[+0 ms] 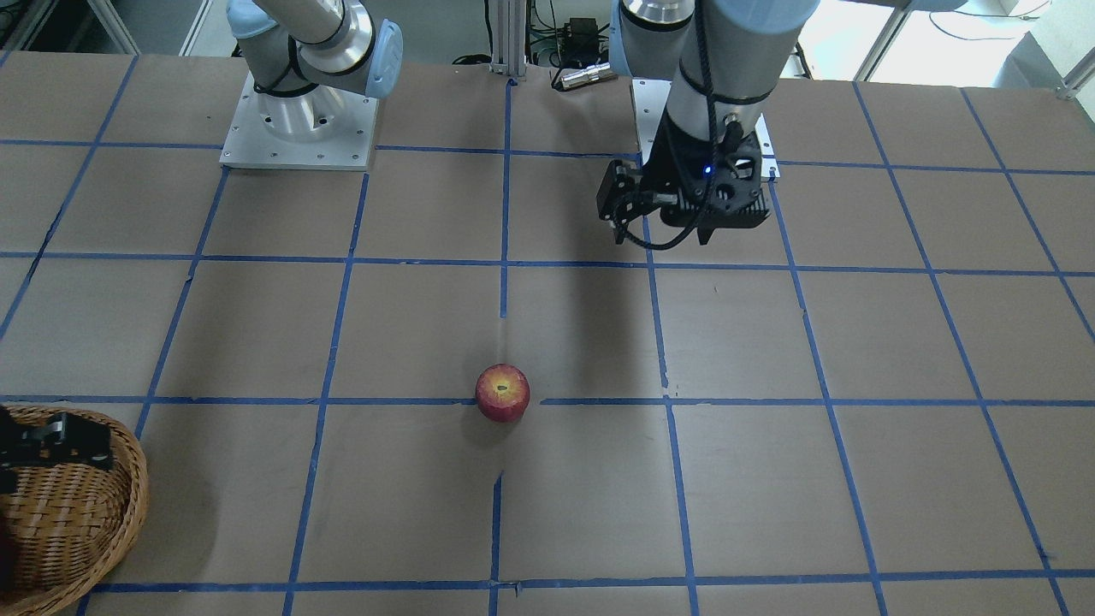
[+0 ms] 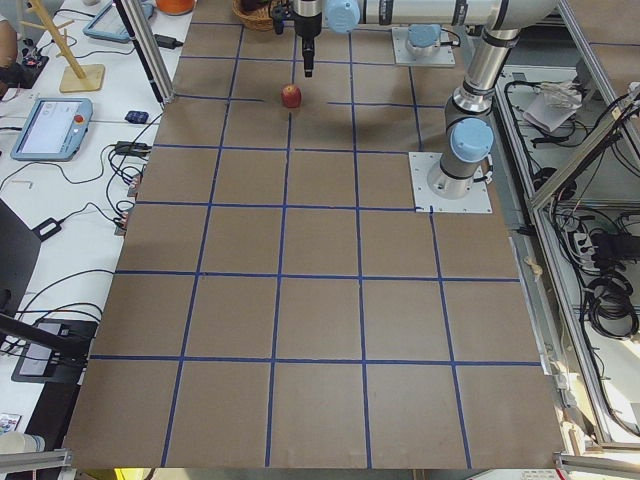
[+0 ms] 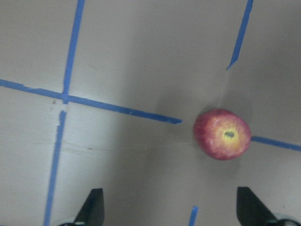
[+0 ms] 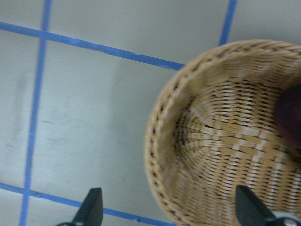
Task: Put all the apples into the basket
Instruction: 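Lower the right gripper onto the red apple and grasp it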
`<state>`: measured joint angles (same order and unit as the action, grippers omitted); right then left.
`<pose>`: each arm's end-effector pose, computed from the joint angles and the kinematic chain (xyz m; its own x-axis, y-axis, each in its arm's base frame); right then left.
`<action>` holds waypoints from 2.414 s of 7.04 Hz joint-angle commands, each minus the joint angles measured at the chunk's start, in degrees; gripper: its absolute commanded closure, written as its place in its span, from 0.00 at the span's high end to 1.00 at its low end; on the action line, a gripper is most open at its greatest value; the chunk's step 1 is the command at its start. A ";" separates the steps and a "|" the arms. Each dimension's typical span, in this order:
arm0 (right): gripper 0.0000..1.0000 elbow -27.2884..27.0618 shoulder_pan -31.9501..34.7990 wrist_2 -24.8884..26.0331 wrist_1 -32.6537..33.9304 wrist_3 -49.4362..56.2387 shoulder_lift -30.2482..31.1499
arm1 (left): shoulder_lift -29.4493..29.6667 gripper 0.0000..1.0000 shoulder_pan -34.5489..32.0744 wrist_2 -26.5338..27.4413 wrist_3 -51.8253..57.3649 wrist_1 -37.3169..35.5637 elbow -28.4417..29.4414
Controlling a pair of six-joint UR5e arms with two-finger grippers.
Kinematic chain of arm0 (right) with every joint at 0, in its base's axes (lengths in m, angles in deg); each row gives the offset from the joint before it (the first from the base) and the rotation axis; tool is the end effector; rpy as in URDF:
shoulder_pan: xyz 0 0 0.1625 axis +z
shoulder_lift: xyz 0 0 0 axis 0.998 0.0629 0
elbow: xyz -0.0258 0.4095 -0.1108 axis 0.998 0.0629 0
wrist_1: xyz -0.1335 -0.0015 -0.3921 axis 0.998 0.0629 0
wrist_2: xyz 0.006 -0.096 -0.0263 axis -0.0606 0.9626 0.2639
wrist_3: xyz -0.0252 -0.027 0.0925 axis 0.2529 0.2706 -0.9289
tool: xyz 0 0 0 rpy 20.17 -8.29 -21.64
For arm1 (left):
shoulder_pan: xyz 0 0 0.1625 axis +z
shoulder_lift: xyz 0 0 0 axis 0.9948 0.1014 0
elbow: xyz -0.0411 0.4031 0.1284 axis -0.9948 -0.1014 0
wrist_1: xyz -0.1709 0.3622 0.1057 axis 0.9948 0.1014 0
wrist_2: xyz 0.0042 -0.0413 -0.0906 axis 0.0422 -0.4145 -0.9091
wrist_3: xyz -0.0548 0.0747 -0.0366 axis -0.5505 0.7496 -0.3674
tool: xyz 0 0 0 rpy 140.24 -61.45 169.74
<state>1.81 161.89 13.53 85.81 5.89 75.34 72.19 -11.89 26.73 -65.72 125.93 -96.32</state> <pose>-0.0405 -0.7038 0.3484 -0.9733 -0.2247 -0.0465 -0.2254 0.9742 0.0099 -0.1867 -0.4723 0.4599 -0.9995 -0.0180 0.0249 -0.0180 0.9998 -0.0002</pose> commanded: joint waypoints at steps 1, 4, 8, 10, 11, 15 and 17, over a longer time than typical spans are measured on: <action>1.00 -0.45 11.99 -0.62 -1.40 -15.96 1.64 | -4.25 1.00 4.66 -0.17 3.16 5.02 0.24; 1.00 -0.80 21.34 -5.01 -0.61 -35.98 0.77 | -2.24 1.00 4.84 2.37 2.72 9.57 4.61; 1.00 -9.48 29.62 -5.02 12.48 -49.30 -2.66 | -3.02 1.00 4.93 2.28 3.16 7.32 3.67; 1.00 -13.88 31.64 -6.59 13.10 -50.64 -3.18 | -3.11 1.00 5.02 2.20 3.16 5.84 3.59; 1.00 -14.07 31.91 -8.17 13.10 -50.65 -3.53 | -3.11 1.00 5.02 2.29 3.16 5.65 3.59; 1.00 -14.16 32.17 -8.45 13.11 -50.39 -5.64 | -3.20 1.00 5.20 2.29 3.16 5.74 3.59; 0.81 -14.16 32.87 -9.94 13.71 -50.74 -6.79 | -3.20 1.00 5.20 2.37 3.16 5.74 3.59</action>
<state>-12.34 194.25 4.07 99.10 -44.67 69.09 68.99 -6.70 29.04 -62.57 131.67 -92.73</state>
